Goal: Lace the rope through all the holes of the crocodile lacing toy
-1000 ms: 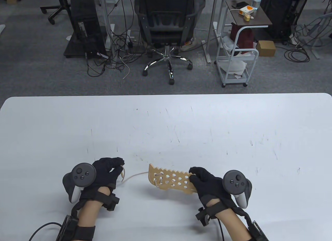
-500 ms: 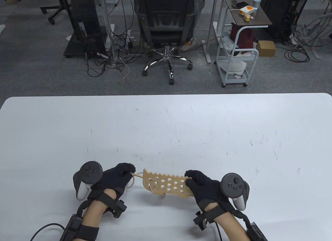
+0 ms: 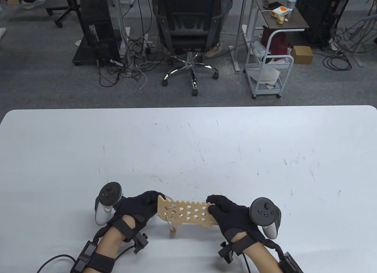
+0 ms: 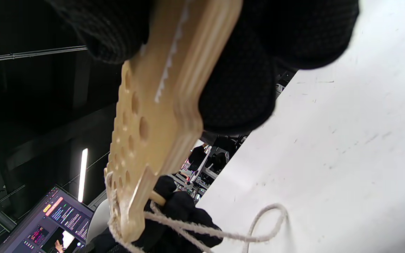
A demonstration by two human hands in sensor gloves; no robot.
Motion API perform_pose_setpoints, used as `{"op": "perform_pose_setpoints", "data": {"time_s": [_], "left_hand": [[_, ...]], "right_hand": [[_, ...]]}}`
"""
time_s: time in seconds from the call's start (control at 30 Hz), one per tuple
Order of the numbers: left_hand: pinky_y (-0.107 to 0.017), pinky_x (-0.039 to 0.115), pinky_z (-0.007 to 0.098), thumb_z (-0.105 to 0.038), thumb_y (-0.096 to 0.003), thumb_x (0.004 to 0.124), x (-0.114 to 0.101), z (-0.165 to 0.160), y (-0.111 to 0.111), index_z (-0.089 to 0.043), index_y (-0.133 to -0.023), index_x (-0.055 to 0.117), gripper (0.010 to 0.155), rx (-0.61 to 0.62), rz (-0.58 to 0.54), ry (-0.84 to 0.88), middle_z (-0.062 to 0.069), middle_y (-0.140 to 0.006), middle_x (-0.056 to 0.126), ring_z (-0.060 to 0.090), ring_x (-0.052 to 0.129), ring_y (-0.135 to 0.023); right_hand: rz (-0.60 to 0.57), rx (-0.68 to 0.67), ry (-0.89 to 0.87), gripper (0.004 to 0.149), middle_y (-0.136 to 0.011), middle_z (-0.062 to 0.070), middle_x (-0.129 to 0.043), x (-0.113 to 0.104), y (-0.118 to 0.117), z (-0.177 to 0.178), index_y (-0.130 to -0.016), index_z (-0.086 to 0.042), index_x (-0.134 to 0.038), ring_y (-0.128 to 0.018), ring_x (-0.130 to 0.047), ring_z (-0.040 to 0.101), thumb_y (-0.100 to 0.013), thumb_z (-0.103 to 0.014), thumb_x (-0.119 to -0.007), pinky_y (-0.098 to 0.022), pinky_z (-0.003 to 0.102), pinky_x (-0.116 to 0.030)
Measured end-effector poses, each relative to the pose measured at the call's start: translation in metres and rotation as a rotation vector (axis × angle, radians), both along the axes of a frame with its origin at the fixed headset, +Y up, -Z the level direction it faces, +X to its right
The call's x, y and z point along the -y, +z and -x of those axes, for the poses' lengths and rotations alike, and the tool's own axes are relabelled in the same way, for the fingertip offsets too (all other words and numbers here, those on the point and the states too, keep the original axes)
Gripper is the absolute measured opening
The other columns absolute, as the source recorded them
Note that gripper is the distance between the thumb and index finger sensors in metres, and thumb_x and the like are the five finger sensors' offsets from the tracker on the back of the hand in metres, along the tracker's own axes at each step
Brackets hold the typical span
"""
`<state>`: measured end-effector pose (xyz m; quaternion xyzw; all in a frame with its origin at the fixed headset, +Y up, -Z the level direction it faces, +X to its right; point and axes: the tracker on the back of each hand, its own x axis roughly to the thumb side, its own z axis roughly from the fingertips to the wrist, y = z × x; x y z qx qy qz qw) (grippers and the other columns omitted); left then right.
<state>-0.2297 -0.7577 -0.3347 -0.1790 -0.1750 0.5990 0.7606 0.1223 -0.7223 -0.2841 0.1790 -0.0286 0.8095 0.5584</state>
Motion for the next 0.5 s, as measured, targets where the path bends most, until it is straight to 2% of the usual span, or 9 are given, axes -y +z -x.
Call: {"op": "perform_pose_setpoints", "data": {"time_s": [0.2,0.5], "left_hand": [[-0.069,0.069,0.055,-0.024,-0.0402,0.083,0.006,-0.006,0.0,-0.03,-0.082,0.085,0.043,0.048,0.052,0.029,-0.003,-0.077,0.1,0.027,0.097,-0.077],[-0.071,0.065,0.055,-0.026,-0.0407,0.086,0.006,-0.011,0.003,-0.036,-0.081,0.089,0.042,0.04,0.018,-0.036,-0.003,-0.083,0.095,0.027,0.091,-0.083]], "right_hand": [[0.012,-0.031,-0.023,0.045,-0.066,0.006,-0.097,0.001,0.001,0.003,-0.086,-0.015,-0.075,-0.042,-0.104,0.027,-0.046,-0.036,-0.077,-0.041,0.047,-0.078],[0.017,-0.036,-0.032,0.045,-0.065,0.005,-0.097,0.001,0.002,0.004,-0.086,-0.015,-0.075,-0.041,-0.104,0.026,-0.046,-0.036,-0.077,-0.041,0.047,-0.078]]}}
